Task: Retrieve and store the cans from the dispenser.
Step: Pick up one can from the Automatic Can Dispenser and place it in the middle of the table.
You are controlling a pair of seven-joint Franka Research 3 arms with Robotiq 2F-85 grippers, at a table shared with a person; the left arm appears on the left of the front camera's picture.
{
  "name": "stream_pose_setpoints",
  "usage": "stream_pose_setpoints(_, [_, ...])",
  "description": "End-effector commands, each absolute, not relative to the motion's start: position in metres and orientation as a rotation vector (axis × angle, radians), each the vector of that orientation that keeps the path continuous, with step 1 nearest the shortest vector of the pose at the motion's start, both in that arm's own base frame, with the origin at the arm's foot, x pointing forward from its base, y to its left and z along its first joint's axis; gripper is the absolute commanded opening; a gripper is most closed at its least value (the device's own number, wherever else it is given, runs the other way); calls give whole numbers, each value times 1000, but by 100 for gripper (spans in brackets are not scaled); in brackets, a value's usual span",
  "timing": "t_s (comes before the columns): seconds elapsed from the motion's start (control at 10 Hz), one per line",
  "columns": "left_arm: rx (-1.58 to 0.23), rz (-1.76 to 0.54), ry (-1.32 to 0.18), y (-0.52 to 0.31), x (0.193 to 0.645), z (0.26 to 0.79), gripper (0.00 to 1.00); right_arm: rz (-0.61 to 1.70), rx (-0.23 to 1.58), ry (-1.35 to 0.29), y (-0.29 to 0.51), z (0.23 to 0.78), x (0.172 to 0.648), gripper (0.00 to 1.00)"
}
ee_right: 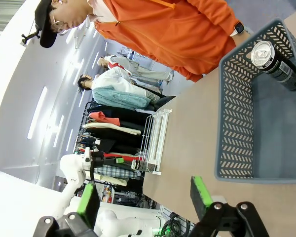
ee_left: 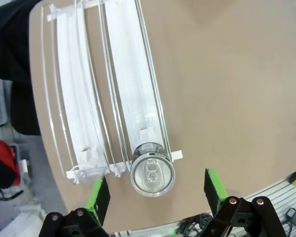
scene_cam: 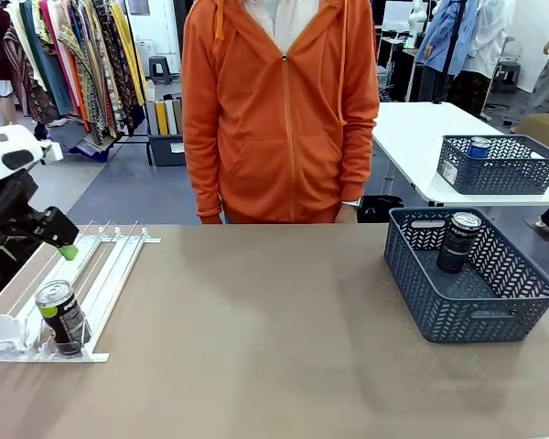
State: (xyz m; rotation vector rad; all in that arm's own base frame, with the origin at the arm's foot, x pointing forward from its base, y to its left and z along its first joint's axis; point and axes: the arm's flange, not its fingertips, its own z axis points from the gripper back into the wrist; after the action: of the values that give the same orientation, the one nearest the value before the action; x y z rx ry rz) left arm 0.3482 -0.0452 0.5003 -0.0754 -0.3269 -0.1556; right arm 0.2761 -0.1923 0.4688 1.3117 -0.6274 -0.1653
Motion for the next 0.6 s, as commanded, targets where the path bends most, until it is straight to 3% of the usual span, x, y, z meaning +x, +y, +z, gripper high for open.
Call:
stream_pose_setpoints(0.0, [-79,-170,-309,-36,305,449,100,-172,1336,-647,-191,474,279,100])
stream_pose_setpoints(0.5, [-87,-189,-144,-49,325,398,100,-172,1336,-647,-191,474,279,100])
